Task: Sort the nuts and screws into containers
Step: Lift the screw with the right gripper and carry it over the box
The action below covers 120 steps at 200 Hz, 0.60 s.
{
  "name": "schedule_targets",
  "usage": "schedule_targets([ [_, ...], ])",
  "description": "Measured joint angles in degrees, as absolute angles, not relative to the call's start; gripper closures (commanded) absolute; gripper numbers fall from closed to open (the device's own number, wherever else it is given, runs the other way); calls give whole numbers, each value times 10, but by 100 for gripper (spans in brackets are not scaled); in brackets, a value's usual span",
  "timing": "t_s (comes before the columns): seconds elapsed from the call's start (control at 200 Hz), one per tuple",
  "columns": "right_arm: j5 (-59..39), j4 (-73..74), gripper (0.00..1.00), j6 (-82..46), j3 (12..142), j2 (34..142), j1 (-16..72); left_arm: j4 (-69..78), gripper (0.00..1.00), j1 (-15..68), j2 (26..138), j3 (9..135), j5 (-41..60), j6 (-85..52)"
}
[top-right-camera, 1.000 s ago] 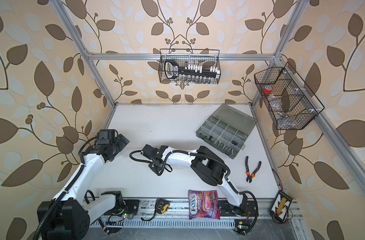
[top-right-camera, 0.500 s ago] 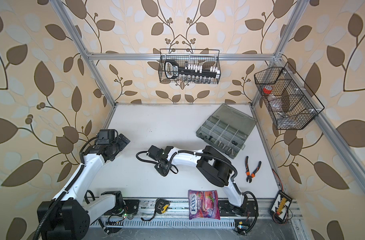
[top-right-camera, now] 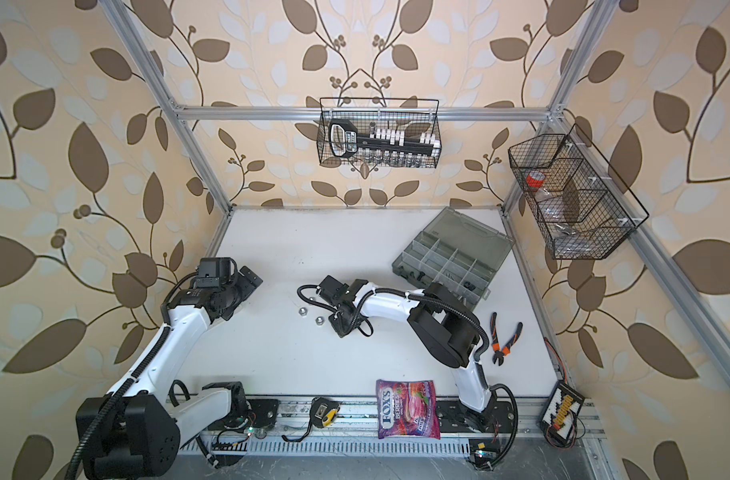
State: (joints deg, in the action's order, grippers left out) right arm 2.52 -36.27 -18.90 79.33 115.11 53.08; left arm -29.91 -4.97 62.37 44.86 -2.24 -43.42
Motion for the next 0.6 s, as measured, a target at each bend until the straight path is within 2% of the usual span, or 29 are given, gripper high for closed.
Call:
schedule_targets([
  [0.29,26,-362,100,-195,789,1129,515,-279,1,-50,634,447,12,-425],
  [0.6,34,-357,100,-201,766,1073,461,-247,1,-49,635,429,50,-408],
])
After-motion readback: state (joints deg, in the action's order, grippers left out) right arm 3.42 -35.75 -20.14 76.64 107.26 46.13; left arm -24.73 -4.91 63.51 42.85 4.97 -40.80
